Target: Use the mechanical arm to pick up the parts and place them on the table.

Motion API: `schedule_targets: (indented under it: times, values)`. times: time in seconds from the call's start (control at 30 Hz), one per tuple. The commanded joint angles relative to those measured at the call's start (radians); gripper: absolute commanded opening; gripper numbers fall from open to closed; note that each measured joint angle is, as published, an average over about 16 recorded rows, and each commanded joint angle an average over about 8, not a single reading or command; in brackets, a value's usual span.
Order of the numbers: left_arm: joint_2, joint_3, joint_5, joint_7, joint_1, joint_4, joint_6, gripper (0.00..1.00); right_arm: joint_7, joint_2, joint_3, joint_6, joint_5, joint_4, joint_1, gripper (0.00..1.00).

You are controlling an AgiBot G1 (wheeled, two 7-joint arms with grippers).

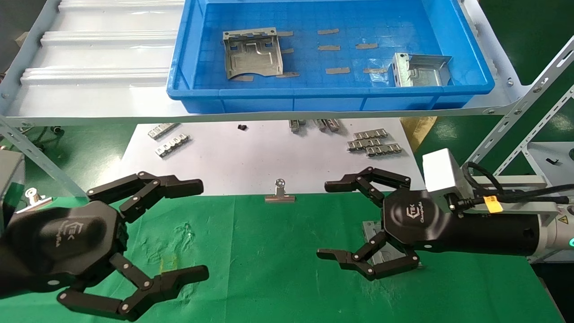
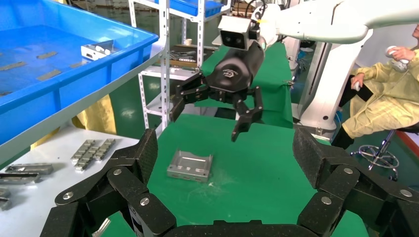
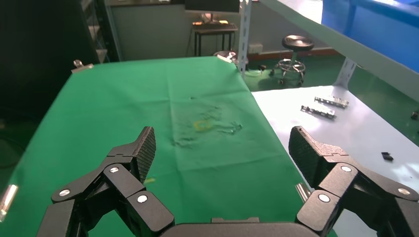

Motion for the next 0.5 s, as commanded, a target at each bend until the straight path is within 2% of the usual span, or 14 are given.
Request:
schedule_targets:
  times: [0.03,0.5]
  values:
    - [0.000,0.000,0.000,0.000,0.000,0.000,0.000,1.00,0.023,0.010,0.033,0.003,0.001,0.034,-0.024,1.00]
    - [0.000,0.000,0.000,0.000,0.000,0.000,0.000,1.00,0.188,0.078,0.265,0.028,0.009,0.274,-0.195,1.00]
